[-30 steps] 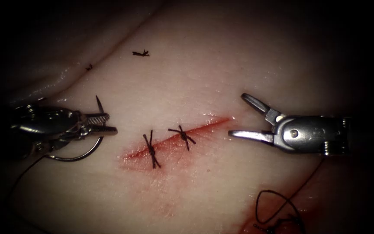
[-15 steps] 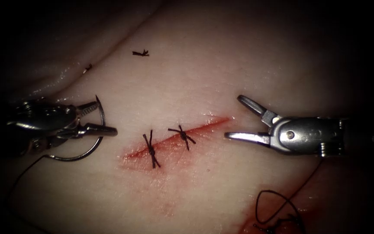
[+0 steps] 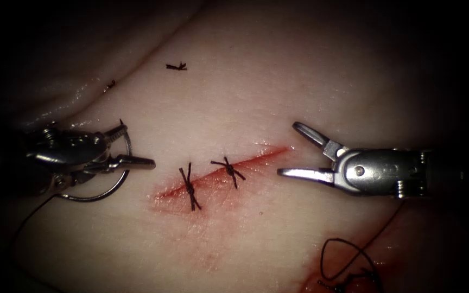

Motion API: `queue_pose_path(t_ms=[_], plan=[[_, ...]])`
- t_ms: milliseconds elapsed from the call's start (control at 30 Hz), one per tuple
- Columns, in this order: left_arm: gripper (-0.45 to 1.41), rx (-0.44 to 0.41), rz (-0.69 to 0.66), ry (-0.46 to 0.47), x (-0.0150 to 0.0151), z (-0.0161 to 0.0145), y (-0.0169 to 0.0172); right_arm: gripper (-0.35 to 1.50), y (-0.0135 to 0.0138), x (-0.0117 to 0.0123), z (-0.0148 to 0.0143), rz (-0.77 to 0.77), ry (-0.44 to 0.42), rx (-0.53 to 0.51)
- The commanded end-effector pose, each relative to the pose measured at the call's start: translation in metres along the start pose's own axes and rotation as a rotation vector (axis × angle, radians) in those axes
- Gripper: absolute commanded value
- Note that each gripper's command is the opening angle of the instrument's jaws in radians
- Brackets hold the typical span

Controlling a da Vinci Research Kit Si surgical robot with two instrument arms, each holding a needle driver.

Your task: Wound Closure

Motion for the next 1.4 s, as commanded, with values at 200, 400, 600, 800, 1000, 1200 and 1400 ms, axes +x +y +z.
queue_pose_path(t_ms=[200,400,600,800,1000,1200,1400], plan=[[0.76,0.002,0.008,-0.013,-0.0012,0.0011,-0.0004,1.4,-0.0006,-0.0004,0.0011,0.0,0.007,0.006],[0.69,0.006,0.009,-0.018,-0.0019,0.0006,-0.0003,1.4,-0.0007,-0.0005,0.0012,-0.001,0.01,0.014],[0.66,0.012,0.008,-0.024,-0.0023,0.0003,0.0,1.38,-0.0008,-0.0004,0.0013,-0.001,0.011,0.021],[0.68,0.019,0.014,-0.046,-0.0027,0.0004,0.0001,1.37,-0.0009,-0.0004,0.0013,-0.001,0.015,0.027],[0.66,0.023,0.011,-0.04,-0.0026,0.0015,0.0,1.37,-0.001,-0.0004,0.0014,-0.001,0.015,0.026],[0.53,0.018,-0.014,-0.038,-0.0029,0.0032,-0.0009,1.37,-0.001,-0.0003,0.0015,-0.001,0.013,0.027],[-0.43,0.017,-0.045,-0.039,-0.0025,0.0032,-0.0013,1.35,-0.001,-0.0003,0.0015,-0.001,0.013,0.027]])
